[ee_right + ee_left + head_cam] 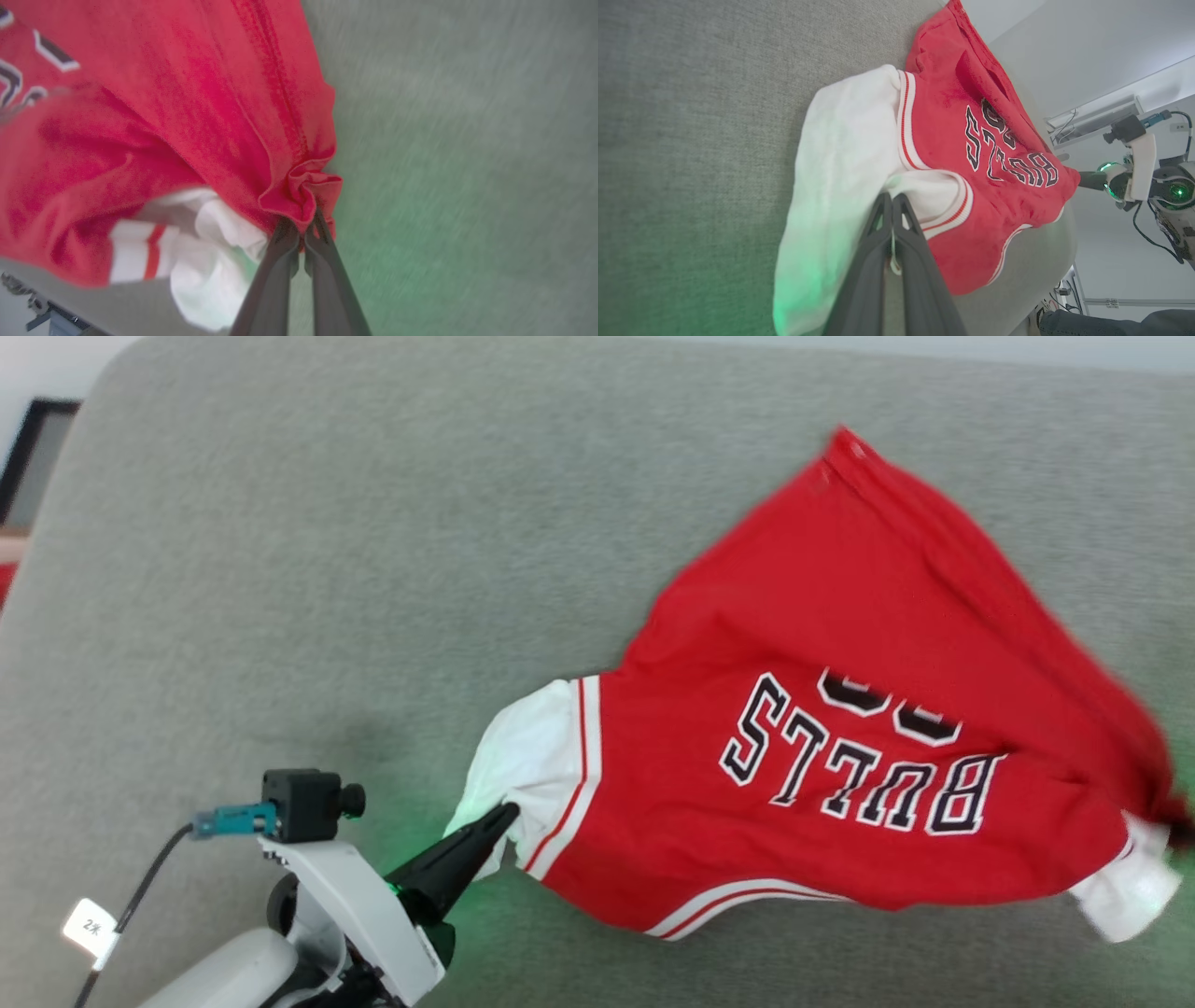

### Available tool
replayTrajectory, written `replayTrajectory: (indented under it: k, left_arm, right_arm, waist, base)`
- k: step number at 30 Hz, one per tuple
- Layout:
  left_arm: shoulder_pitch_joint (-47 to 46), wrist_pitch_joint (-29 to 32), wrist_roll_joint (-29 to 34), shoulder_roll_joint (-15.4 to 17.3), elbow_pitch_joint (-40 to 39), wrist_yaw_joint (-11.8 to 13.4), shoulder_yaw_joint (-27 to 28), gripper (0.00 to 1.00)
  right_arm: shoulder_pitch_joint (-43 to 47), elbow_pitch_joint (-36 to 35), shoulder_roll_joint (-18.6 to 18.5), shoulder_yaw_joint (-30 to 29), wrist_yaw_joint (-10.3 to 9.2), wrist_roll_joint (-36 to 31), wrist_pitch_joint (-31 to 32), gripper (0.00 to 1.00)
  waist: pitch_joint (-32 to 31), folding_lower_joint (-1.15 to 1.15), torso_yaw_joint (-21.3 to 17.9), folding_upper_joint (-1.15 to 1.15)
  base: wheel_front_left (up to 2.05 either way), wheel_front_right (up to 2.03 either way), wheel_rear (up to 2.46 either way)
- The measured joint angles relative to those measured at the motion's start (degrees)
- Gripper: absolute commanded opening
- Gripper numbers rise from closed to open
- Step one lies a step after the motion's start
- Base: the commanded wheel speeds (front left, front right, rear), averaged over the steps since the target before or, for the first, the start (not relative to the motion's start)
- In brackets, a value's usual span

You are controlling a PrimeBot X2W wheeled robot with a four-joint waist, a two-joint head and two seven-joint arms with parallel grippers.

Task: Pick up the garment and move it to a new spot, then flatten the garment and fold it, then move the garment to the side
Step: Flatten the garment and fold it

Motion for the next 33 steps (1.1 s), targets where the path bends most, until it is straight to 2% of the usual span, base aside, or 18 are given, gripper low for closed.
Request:
replayTrajectory:
  k: [3,8,12,15,16,17,18,21,27,30,33]
  left_arm:
    - [0.06,-0.02,0.00,0.52,-0.26,0.52,0.27,0.00]
    - [-0.26,-0.36,0.47,0.68,-0.12,1.25,0.65,0.00]
    - [-0.58,-0.53,1.03,0.66,0.97,1.51,0.65,0.00]
    - [-0.56,-0.87,0.97,0.46,1.72,1.42,0.76,0.00]
    - [-0.54,-0.86,0.93,0.36,2.05,1.31,0.69,0.00]
    - [-0.53,-0.86,1.00,0.31,2.43,1.16,0.54,0.00]
    - [-0.51,-0.85,1.09,0.29,2.77,1.16,0.45,0.00]
    - [-0.47,-0.85,1.20,0.20,3.50,0.99,0.23,0.00]
    - [-0.48,-1.05,2.08,0.00,4.23,0.90,-0.23,0.00]
    - [-0.50,-1.11,2.68,-0.51,4.15,0.90,-0.70,0.00]
    - [-0.70,-1.37,3.38,-1.18,4.23,0.90,-1.02,0.00]
  right_arm:
    - [8.47,-5.44,1.21,-2.34,0.00,1.01,1.68,0.00]
    - [19.41,-12.68,5.38,-4.82,0.00,0.35,3.38,0.00]
    - [26.19,-16.35,8.71,-3.65,0.00,-0.74,5.08,0.00]
    - [27.71,-17.40,10.84,-2.50,0.00,-2.92,4.81,0.00]
    - [27.69,-17.45,11.18,-2.47,0.01,-4.01,4.02,0.04]
    - [27.65,-17.49,11.43,-2.33,0.01,-5.22,3.20,0.47]
    - [27.60,-17.56,11.58,-2.05,0.02,-6.62,2.46,1.00]
    - [27.29,-18.33,12.00,-3.41,0.03,-7.66,0.40,1.00]
    - [26.59,-24.36,11.26,-13.17,0.03,-5.71,1.09,1.00]
    - [22.72,-26.38,10.60,-17.90,0.03,-6.35,1.16,1.00]
    - [15.52,-25.13,10.48,-19.33,0.03,-10.83,-2.08,1.00]
  waist:
    - [-0.83,0.00,-1.75,0.00]
    - [-1.66,0.00,-3.99,0.00]
    - [-1.86,0.00,-4.69,0.00]
    - [-1.86,0.00,-5.12,0.00]
    - [-1.91,0.00,-5.31,0.00]
    - [-1.97,0.00,-5.48,0.00]
    - [-2.04,0.00,-5.65,0.00]
    - [-2.44,0.00,-6.02,0.00]
    - [-3.03,0.00,-5.75,0.00]
    - [-3.02,0.00,-5.17,0.00]
    - [-2.69,0.00,-4.35,0.00]
  base:
    - [0.00,0.00,0.00]
    - [0.00,0.00,0.00]
    - [0.00,0.00,0.00]
    - [0.00,0.00,0.00]
    - [0.00,0.00,0.00]
    - [0.00,0.00,0.00]
    - [0.00,0.00,0.00]
    - [0.00,0.00,0.00]
    - [0.00,0.00,0.00]
    - [0.00,0.00,0.00]
    - [0.00,0.00,0.00]
